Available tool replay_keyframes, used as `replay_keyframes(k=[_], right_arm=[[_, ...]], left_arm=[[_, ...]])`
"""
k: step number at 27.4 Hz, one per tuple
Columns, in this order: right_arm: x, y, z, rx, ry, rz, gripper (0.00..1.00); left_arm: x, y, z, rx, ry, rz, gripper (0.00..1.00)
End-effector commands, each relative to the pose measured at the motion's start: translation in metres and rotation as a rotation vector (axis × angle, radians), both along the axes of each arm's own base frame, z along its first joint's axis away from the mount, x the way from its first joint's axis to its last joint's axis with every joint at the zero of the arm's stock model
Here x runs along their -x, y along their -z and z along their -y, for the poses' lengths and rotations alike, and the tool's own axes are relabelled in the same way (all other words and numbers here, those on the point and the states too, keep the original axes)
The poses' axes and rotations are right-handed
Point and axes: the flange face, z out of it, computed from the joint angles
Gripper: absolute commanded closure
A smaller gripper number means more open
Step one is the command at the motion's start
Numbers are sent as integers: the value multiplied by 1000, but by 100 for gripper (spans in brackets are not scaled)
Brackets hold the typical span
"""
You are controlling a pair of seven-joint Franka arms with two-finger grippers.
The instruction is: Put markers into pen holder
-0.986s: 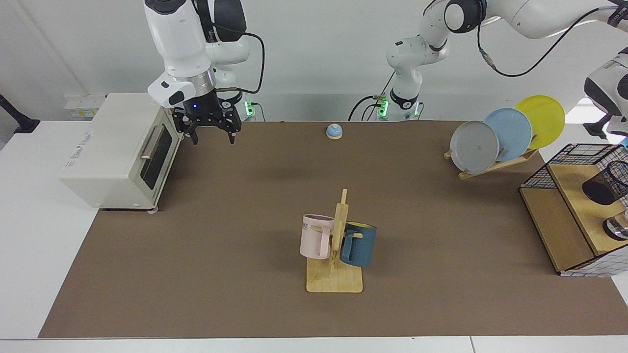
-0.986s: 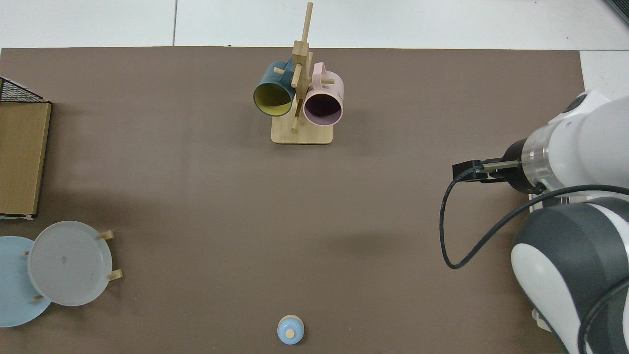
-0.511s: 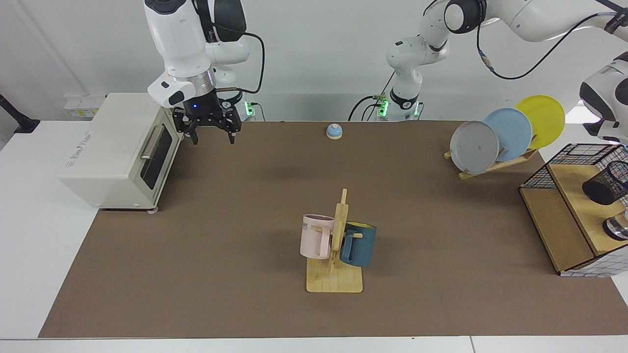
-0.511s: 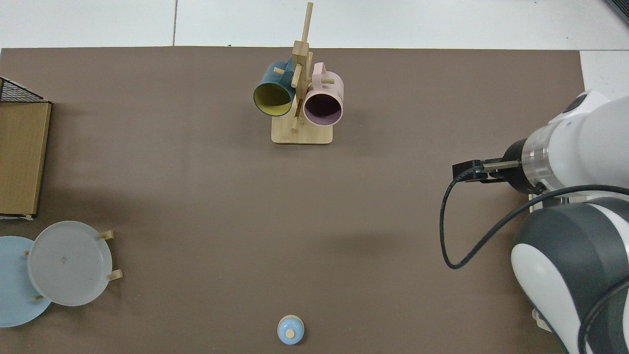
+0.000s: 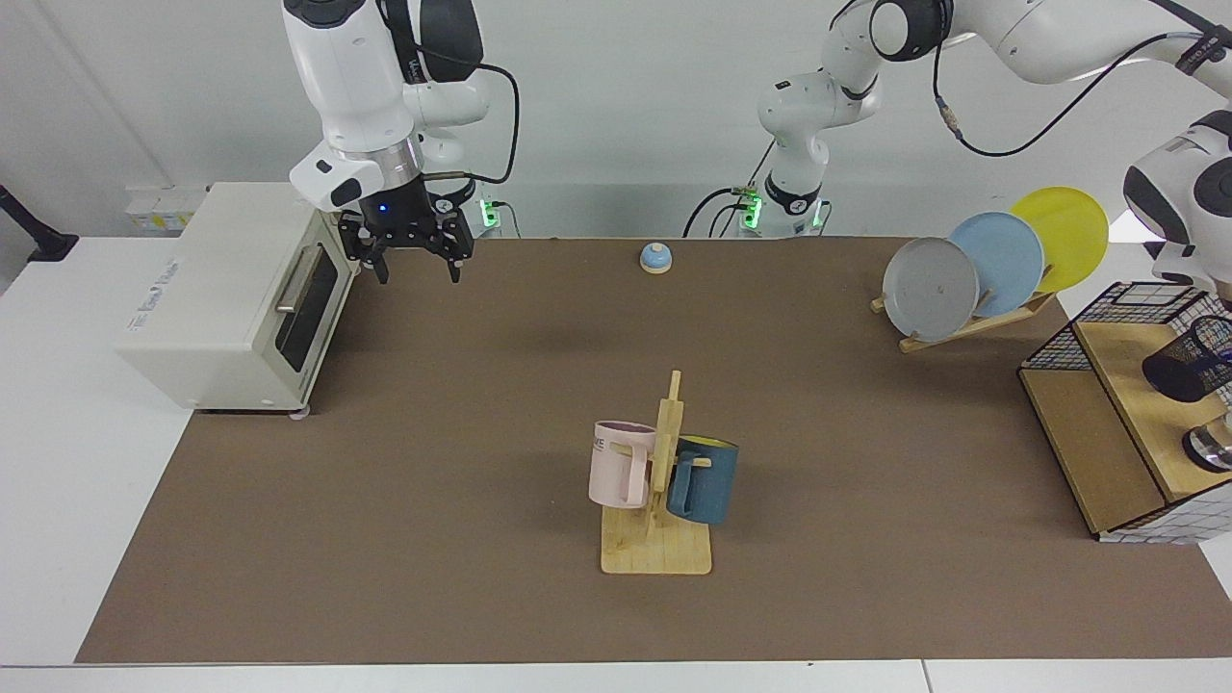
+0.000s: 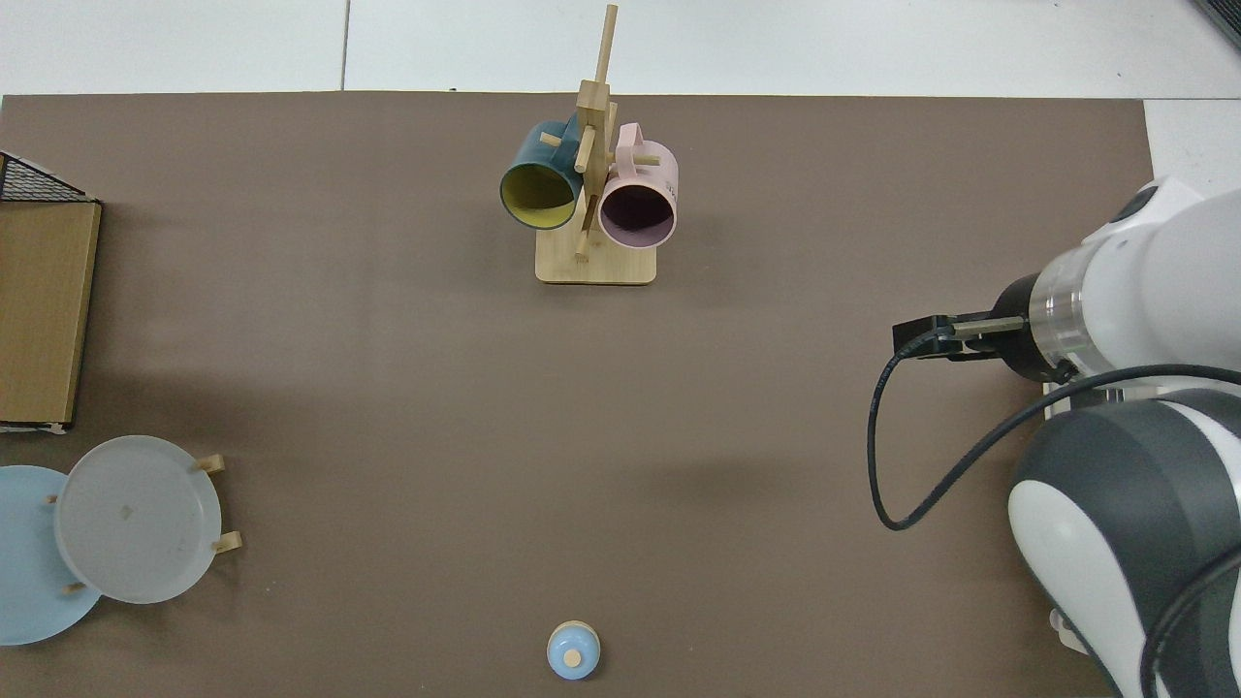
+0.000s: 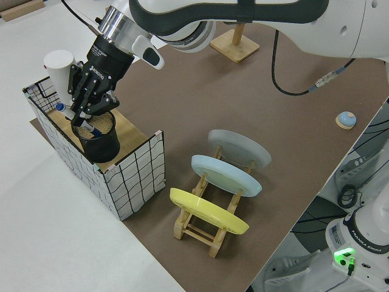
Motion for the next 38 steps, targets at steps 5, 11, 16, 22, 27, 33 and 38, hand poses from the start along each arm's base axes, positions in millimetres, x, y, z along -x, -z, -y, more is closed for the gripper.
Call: replay_keyframes(k=[5, 11, 16, 22, 27, 33, 38], right_arm=[[2, -5, 3, -7, -16, -2, 0], [2, -5, 3, -7, -18, -2, 0], [2, -4, 3, -7, -18, -3, 0], [2, -5, 4, -7, -15, 0, 0], [2, -5, 3, -7, -16, -2, 0], [2, -4, 4, -7, -15, -3, 0], [2, -5, 3, -7, -16, -2, 0]], left_arm=[[16, 2, 7, 41, -9, 13, 100], [17, 2, 9, 45, -4, 9, 100], [18, 2, 7, 46, -7, 6, 100], [18, 4, 7, 71, -14, 9, 99], [18, 4, 8, 71, -16, 5, 79], [19, 4, 7, 74, -16, 4, 58], [19, 4, 7, 74, -17, 5, 34]])
